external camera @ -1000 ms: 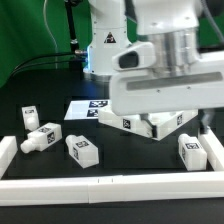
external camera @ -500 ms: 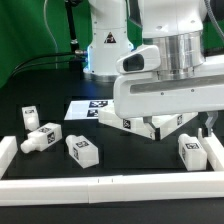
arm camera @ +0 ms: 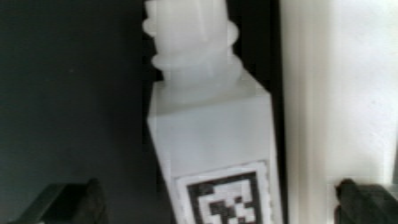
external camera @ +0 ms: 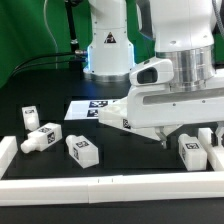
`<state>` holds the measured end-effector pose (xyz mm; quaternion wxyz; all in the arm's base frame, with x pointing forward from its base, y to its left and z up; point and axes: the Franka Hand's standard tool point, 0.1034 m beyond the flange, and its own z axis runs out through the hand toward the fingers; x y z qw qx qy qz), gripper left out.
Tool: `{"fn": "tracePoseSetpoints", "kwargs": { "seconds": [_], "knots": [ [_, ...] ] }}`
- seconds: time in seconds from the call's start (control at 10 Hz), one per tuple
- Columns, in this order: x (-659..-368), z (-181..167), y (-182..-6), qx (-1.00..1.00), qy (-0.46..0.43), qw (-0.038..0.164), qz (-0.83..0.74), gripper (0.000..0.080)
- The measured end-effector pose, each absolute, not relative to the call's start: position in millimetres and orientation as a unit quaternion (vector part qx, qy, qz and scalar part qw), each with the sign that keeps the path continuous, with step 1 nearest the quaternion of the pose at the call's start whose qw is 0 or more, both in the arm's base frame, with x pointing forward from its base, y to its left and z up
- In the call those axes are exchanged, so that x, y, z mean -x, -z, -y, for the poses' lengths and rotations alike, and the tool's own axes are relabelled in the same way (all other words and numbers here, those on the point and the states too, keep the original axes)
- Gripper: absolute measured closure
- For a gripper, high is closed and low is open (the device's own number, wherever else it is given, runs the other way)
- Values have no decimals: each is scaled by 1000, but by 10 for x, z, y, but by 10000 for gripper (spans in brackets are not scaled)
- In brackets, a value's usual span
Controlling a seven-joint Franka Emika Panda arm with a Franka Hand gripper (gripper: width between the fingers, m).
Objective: Assemble one leg
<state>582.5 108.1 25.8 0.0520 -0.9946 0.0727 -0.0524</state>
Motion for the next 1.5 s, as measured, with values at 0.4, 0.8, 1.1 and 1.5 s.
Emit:
{"fn": "tracePoseSetpoints", "kwargs": {
  "seconds": [0.4,0.8,1.1,1.5],
  "knots": [
    [-5837,-1051,-259,996,56,51,-55,151],
    [-5861,-896,-239,996,59,47,-37,151],
    [-5845,-820,-171,997,57,45,-34,151],
    [-5845,-822,-170,997,57,45,-34,240]
  ]
}}
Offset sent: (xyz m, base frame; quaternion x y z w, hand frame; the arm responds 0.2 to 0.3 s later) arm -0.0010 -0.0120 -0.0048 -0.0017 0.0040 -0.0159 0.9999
